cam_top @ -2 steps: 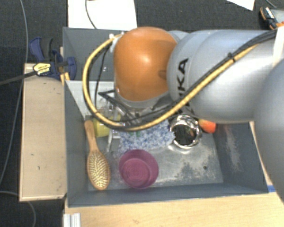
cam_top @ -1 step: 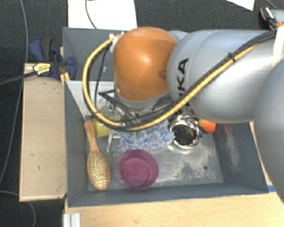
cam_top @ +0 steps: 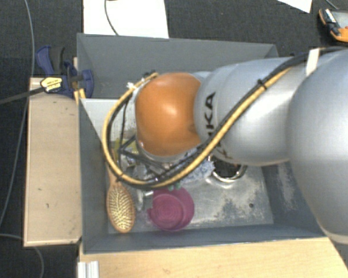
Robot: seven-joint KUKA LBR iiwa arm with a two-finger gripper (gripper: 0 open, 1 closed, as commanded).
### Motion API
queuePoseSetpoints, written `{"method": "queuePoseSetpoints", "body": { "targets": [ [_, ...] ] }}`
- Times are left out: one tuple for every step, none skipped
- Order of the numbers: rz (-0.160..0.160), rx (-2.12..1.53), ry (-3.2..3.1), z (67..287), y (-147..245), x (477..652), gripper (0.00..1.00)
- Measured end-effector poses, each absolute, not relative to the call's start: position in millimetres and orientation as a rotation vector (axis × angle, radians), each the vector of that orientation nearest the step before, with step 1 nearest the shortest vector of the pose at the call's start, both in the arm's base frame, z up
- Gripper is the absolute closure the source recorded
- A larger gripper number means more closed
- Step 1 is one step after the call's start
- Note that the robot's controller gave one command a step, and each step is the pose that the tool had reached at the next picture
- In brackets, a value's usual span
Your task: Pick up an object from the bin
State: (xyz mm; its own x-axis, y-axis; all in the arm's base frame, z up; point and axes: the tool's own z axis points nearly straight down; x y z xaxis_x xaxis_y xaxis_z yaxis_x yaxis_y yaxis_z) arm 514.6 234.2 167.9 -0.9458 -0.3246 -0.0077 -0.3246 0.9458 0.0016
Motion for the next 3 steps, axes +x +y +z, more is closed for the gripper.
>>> {"method": "queuePoseSetpoints", "body": {
  "targets": [
    [0.001, -0.612, 3.082, 143.7, 232.9, 511.0, 0.00],
    [0.002, -0.919, 3.001, 130.3, 241.6, 496.4, 0.00],
    [-0.001, -1.027, 2.975, 71.3, 250.4, 513.3, 1.00]
  ]
}}
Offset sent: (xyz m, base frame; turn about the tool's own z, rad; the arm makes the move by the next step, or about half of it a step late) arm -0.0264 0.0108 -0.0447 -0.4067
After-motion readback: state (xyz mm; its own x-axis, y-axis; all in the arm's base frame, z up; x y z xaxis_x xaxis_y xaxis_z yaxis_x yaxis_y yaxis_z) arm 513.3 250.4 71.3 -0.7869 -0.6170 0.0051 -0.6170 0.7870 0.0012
